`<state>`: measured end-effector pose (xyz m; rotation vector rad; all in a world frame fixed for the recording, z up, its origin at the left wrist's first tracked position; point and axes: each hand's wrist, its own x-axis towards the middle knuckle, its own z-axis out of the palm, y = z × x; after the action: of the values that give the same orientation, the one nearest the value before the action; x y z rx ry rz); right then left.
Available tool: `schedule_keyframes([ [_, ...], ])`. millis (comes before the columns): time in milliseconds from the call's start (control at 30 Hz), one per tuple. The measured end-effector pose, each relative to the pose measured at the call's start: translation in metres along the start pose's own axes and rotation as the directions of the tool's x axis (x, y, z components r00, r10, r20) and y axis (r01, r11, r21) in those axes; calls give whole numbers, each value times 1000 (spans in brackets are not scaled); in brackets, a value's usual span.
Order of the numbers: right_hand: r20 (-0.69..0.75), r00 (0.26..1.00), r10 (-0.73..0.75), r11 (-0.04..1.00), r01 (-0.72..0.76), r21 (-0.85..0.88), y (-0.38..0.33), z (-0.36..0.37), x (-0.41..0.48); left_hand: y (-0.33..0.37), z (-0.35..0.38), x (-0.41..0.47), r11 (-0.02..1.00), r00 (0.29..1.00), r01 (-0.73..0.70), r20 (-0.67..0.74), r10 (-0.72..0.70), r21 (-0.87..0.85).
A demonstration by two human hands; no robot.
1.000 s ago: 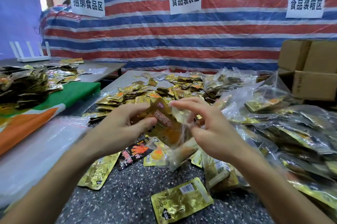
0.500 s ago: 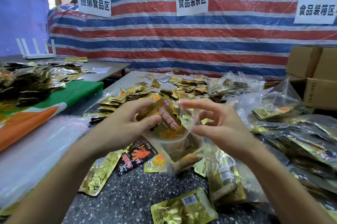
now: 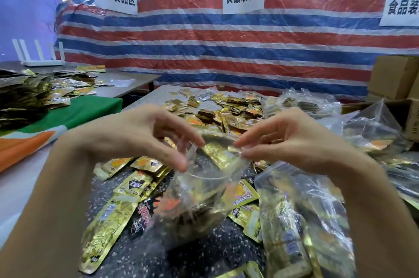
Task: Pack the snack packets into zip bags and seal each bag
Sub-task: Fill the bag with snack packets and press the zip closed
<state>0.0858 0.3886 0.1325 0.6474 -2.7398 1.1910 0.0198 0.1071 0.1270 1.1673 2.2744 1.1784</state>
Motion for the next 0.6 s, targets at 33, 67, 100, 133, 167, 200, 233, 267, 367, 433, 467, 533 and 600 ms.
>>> schedule_keyframes([
  [33,-15,1000,-8,1000,8,10,1,-2,0,-6,-1,-2,1000,999,-4,38,4,-13],
  [67,-37,999,-25,999,26,23,0,-2,0,-10,-2,-3,1000,999,-13,48,14,-19],
  [100,-60,997,-44,998,46,42,-1,-3,-1,-12,-3,-2,999,999,-29,34,30,-20],
  [133,-78,995,-64,996,69,60,-2,-3,-2,-13,-4,-1,998,998,-56,-3,56,-21],
  [167,-93,992,-83,993,90,77,-3,-4,-4,-12,-6,1,996,994,-89,-65,87,-26],
  [200,-112,988,-102,990,112,90,-3,-5,-8,-11,-9,2,991,982,-128,-141,122,-32],
  [233,-137,983,-121,985,136,108,-2,-7,-15,-10,-11,3,985,961,-167,-226,156,-31],
  [267,-165,977,-134,977,158,143,1,-8,-23,-8,-12,4,979,933,-203,-307,187,-21],
  [367,-192,977,-88,938,147,315,9,-5,-39,0,-8,8,965,882,-260,-399,249,28],
  [433,-163,986,-38,920,99,380,12,-4,-35,6,-8,13,978,900,-187,-382,208,90],
  [467,-150,989,0,918,59,392,11,-5,-29,9,-10,16,984,912,-136,-374,170,118],
  [533,-103,991,86,923,-40,382,6,-8,-16,15,-14,18,987,920,-70,-373,121,146],
  [600,-43,988,151,943,-131,306,-1,-14,-4,16,-16,16,989,924,-62,-367,109,137],
])
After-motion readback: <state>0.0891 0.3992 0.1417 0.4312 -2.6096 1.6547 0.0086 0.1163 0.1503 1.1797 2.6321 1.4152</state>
